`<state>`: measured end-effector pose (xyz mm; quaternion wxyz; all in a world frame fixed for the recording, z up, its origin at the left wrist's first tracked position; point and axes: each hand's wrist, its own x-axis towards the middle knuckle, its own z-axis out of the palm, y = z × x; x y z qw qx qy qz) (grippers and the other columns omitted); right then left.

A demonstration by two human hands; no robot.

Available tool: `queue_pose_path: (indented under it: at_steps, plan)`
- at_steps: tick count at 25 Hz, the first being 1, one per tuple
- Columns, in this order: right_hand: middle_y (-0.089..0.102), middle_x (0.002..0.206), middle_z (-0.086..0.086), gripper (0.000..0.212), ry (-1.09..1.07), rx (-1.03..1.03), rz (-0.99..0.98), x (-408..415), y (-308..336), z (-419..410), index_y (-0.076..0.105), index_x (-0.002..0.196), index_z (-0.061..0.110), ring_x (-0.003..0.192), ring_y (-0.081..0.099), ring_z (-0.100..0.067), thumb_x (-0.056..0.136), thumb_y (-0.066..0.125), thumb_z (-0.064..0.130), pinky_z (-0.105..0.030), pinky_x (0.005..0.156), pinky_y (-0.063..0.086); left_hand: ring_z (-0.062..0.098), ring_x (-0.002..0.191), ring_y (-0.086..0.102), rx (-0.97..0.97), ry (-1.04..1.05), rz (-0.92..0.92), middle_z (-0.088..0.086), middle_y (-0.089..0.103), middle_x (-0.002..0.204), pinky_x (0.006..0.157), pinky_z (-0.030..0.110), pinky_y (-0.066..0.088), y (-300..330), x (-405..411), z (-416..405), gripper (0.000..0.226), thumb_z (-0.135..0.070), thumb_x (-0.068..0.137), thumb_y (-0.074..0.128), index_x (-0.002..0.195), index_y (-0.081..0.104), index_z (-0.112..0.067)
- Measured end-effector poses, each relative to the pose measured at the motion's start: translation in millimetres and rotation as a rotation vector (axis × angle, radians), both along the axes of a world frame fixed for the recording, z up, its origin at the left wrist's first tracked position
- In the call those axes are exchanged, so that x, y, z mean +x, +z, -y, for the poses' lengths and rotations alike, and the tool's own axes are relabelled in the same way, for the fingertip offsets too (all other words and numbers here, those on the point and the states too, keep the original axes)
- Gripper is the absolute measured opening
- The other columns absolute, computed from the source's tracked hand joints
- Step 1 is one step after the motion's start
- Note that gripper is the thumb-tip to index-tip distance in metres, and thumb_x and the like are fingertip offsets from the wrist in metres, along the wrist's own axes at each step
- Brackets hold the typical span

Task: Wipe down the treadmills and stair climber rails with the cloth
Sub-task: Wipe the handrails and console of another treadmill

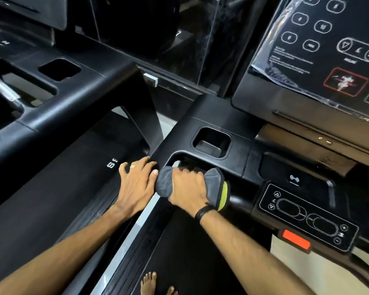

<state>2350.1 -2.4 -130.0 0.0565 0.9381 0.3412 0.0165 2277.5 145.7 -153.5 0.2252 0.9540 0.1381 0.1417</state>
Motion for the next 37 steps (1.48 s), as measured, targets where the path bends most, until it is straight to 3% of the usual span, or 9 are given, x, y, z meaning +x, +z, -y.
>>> queue_pose_path:
  at_steps: [2,8,13,20,25,27,32,35,37]
  plan:
    - [0.069,0.092,-0.009,0.044,0.005,-0.061,0.142,-11.9,1.6,14.0,0.057,0.109,0.017,0.079,0.066,-0.029,0.071,0.073,0.030,-0.040,0.073,0.048,0.020,0.125,0.052,0.045,-0.022,-0.032,0.002,0.053,0.141,0.112,0.048,0.010,-0.7,-1.5,0.1,0.056,-0.041,0.098,0.023,0.130,0.062,-0.016]
    - [0.066,0.107,-0.005,0.061,-0.090,-0.147,0.027,1.0,26.4,92.3,0.049,0.123,0.021,0.094,0.066,-0.028,0.070,0.071,0.043,-0.042,0.085,0.048,0.022,0.131,0.046,-0.014,0.029,-0.080,0.001,0.049,0.145,0.113,0.047,0.005,-4.2,-3.7,-2.2,0.057,-0.050,0.094,0.027,0.134,0.060,-0.026]
    - [0.066,0.099,0.000,0.058,-0.035,-0.181,0.006,11.4,28.5,100.1,0.049,0.114,0.025,0.086,0.067,-0.025,0.067,0.066,0.055,-0.037,0.075,0.049,0.019,0.136,0.041,-0.076,0.067,-0.087,0.007,0.046,0.149,0.116,0.048,0.006,-3.2,-1.4,-1.7,0.056,-0.050,0.093,0.031,0.134,0.060,-0.024]
    - [0.068,0.090,0.013,0.068,-0.228,-0.144,-0.777,51.7,56.1,78.5,0.065,0.101,0.032,0.084,0.064,-0.011,0.044,0.082,0.064,-0.028,0.068,0.047,0.019,0.136,0.040,-0.083,0.069,-0.071,0.009,0.044,0.150,0.117,0.050,0.006,-9.2,3.1,-0.7,0.052,-0.046,0.094,0.036,0.134,0.060,-0.024]
    - [0.068,0.106,-0.002,0.063,-0.085,-0.133,-0.114,7.2,16.7,45.6,0.053,0.113,0.022,0.099,0.066,-0.027,0.064,0.076,0.054,-0.041,0.084,0.048,0.017,0.135,0.040,-0.154,0.091,-0.023,0.005,0.045,0.150,0.117,0.046,0.004,-8.0,2.8,-1.0,0.060,-0.047,0.096,0.021,0.137,0.058,-0.024]
    - [0.068,0.104,-0.005,0.059,-0.052,-0.078,-0.019,0.2,6.0,8.5,0.055,0.109,0.020,0.097,0.067,-0.029,0.065,0.075,0.053,-0.041,0.082,0.048,0.017,0.134,0.041,-0.171,0.090,0.010,0.005,0.046,0.149,0.116,0.043,0.004,-6.4,1.9,0.2,0.061,-0.043,0.096,0.017,0.139,0.056,-0.022]
    - [0.067,0.092,-0.003,0.060,-0.110,-0.031,-0.581,37.3,9.8,-27.6,0.049,0.072,0.020,0.088,0.067,-0.025,0.041,0.083,0.058,-0.031,0.066,0.043,0.017,0.132,0.043,-0.147,0.080,0.019,0.006,0.048,0.147,0.114,0.041,0.004,-5.7,3.2,-0.3,0.061,-0.037,0.095,0.016,0.139,0.054,-0.017]
    - [0.072,0.105,0.000,0.071,-0.234,-0.034,-1.079,58.8,15.8,-28.0,0.068,0.095,0.015,0.097,0.067,-0.021,0.041,0.091,0.055,-0.035,0.090,0.053,0.016,0.132,0.043,-0.142,0.096,0.010,0.005,0.049,0.146,0.114,0.041,0.004,-5.8,2.7,-0.6,0.060,-0.035,0.095,0.017,0.138,0.054,-0.017]
    - [0.073,0.106,0.000,0.076,-0.233,-0.026,-1.135,65.0,17.3,-27.4,0.071,0.102,0.015,0.101,0.067,-0.024,0.042,0.091,0.057,-0.039,0.096,0.052,0.015,0.131,0.044,-0.124,0.109,0.007,0.004,0.051,0.144,0.115,0.044,0.007,-3.9,2.2,0.1,0.058,-0.034,0.095,0.019,0.137,0.055,-0.017]
